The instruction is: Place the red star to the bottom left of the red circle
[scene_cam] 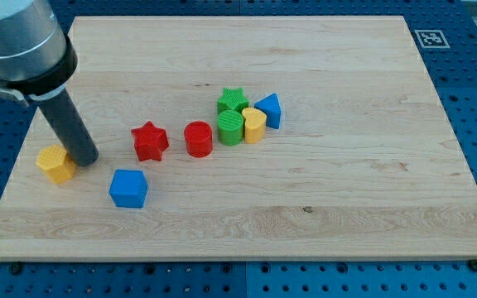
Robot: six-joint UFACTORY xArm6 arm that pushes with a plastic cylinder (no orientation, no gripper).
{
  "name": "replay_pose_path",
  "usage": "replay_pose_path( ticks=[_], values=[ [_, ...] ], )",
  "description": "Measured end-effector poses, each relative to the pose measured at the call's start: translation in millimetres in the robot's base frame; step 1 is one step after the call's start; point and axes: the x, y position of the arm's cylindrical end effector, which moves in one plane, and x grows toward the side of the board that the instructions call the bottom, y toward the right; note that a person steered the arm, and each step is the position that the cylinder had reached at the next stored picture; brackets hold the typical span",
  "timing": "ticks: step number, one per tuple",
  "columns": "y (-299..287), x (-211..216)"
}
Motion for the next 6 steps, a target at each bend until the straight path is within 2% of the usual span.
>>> replay_pose_path(
  ticks=[2,3,4,6],
  values=[
    [2,-24],
    [39,-38],
    [73,-32],
    [84,-32]
  ],
)
